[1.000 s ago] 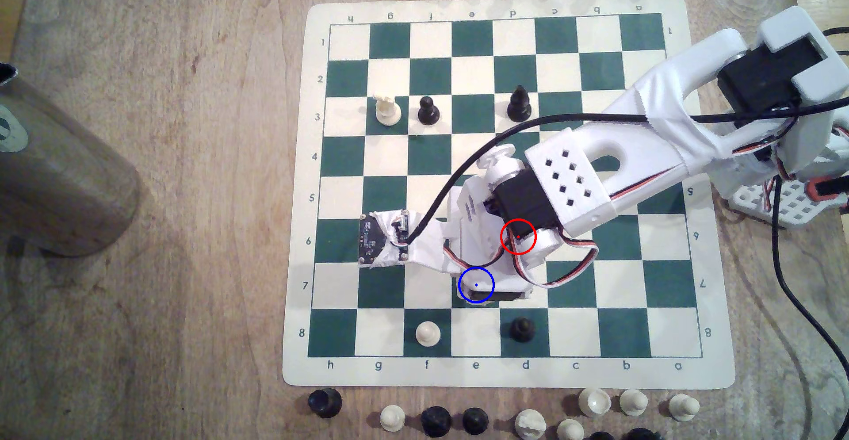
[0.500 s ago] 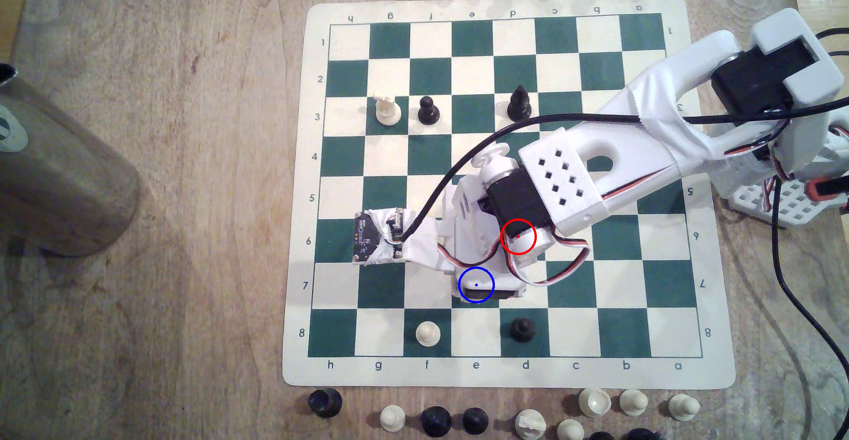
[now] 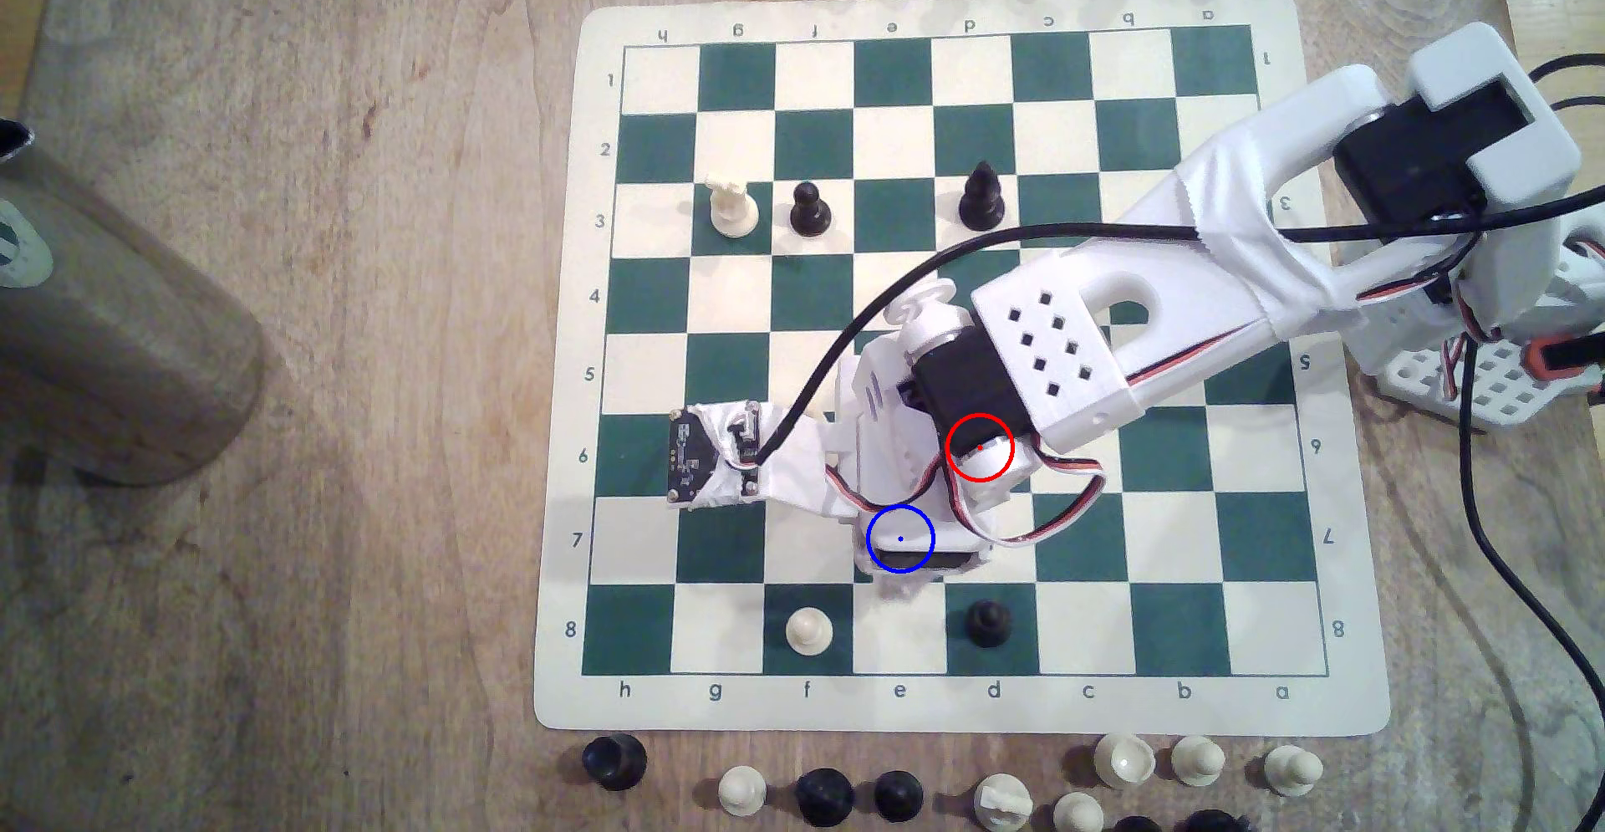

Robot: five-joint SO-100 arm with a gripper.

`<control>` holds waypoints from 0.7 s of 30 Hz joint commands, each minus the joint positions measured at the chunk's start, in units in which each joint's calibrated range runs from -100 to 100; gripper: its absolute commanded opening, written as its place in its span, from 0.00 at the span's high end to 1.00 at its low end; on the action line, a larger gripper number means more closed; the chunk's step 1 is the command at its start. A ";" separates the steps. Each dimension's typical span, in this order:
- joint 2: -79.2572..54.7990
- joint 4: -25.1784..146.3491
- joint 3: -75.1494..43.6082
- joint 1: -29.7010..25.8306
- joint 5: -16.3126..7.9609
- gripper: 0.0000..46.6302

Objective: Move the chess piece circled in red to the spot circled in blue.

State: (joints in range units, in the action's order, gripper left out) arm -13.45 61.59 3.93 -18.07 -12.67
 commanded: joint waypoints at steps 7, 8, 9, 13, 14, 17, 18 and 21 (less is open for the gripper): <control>8.27 3.93 -1.12 0.27 1.12 0.42; 10.99 5.81 -0.67 0.04 1.17 0.39; 12.77 5.89 0.42 -0.04 1.12 0.38; 20.92 8.51 6.22 -0.27 1.27 0.37; 22.36 8.92 7.76 -0.27 1.37 0.36; 28.13 9.99 13.48 -0.27 1.37 0.37; 29.75 10.48 14.93 -0.27 1.37 0.37; 37.64 12.53 20.37 -0.51 1.66 0.34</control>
State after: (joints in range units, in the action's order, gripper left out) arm 10.93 71.63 20.65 -18.07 -11.45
